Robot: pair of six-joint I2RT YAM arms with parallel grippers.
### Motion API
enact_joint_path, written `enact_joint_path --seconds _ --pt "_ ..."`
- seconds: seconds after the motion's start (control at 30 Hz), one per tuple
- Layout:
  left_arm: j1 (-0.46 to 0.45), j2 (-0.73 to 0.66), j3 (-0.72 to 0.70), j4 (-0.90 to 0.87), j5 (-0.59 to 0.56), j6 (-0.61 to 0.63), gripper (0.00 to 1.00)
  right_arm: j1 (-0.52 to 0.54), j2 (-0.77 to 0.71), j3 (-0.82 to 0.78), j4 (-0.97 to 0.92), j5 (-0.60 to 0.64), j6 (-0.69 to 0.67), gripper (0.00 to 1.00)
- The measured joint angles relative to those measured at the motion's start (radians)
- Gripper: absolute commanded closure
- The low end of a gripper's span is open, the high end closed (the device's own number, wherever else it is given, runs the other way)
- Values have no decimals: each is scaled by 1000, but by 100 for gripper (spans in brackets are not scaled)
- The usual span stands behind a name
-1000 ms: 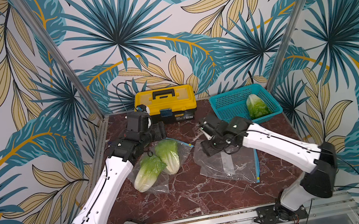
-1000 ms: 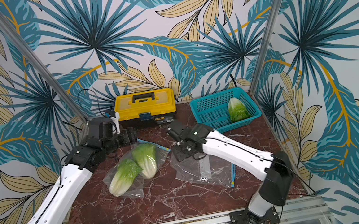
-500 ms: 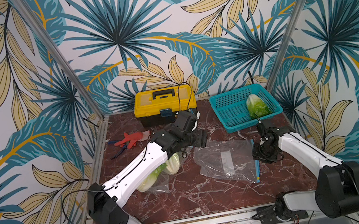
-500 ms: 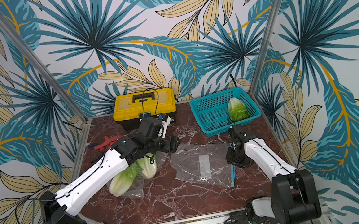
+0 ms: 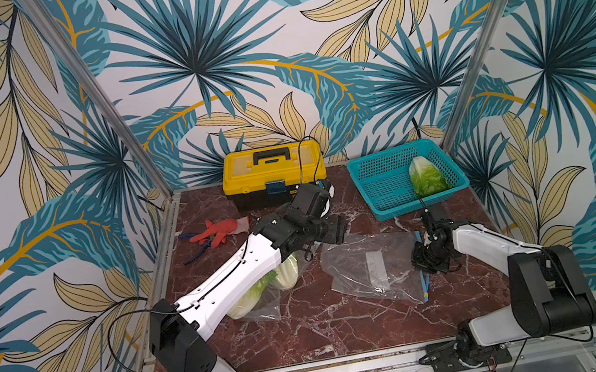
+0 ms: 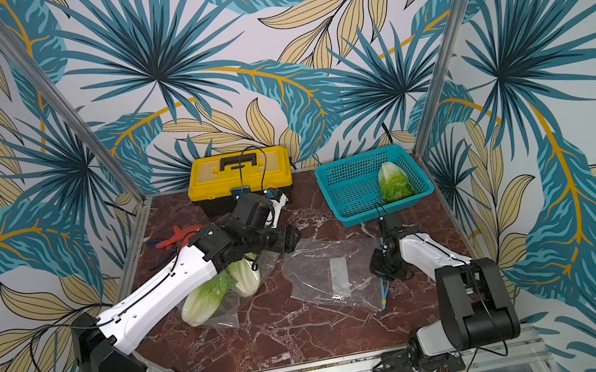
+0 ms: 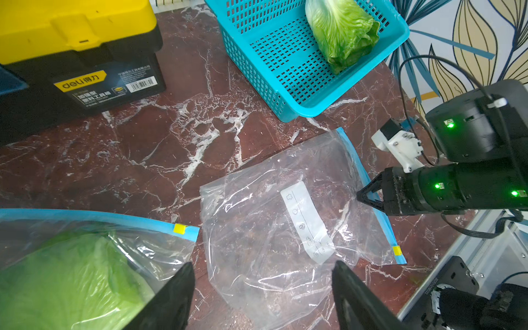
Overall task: Put the chinese cabbages into a zipper bag and zip it
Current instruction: Pick up the zipper food storage bag at the center of the board.
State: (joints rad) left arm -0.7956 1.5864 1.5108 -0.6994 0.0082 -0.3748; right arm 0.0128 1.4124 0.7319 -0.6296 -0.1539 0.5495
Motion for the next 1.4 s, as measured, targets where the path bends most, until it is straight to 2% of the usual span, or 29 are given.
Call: enact_joint_path --seconds 0.13,0.23,0.4,0.47,0.53,0.6,0.73,0.97,1.27,1.4 --pt "-5 0 1 0 -1 5 26 18 -152 25 -39 -50 9 100" --pt "-26 0 6 -3 -9 25 26 74 -284 111 -104 -90 43 100" --pt "-81 0 68 -26 -6 46 29 248 -338 418 -219 -104 93 100" --pt "-91 -4 97 -32 5 43 28 271 -327 527 -230 -105 115 100" --pt "-93 -14 125 -34 15 35 23 280 -313 612 -225 -100 154 100" --pt "-100 -27 155 -35 24 16 11 289 -297 663 -198 -85 204 100" --pt "-136 -30 212 -32 46 -8 8 347 -261 686 -129 -19 303 100" --pt "-159 41 247 -28 103 -42 26 457 -211 621 -19 124 441 100" --pt "-158 68 185 -44 -18 -30 29 486 -207 581 27 157 538 100" --pt "-158 68 185 -44 -51 -17 26 492 -206 581 34 158 554 100"
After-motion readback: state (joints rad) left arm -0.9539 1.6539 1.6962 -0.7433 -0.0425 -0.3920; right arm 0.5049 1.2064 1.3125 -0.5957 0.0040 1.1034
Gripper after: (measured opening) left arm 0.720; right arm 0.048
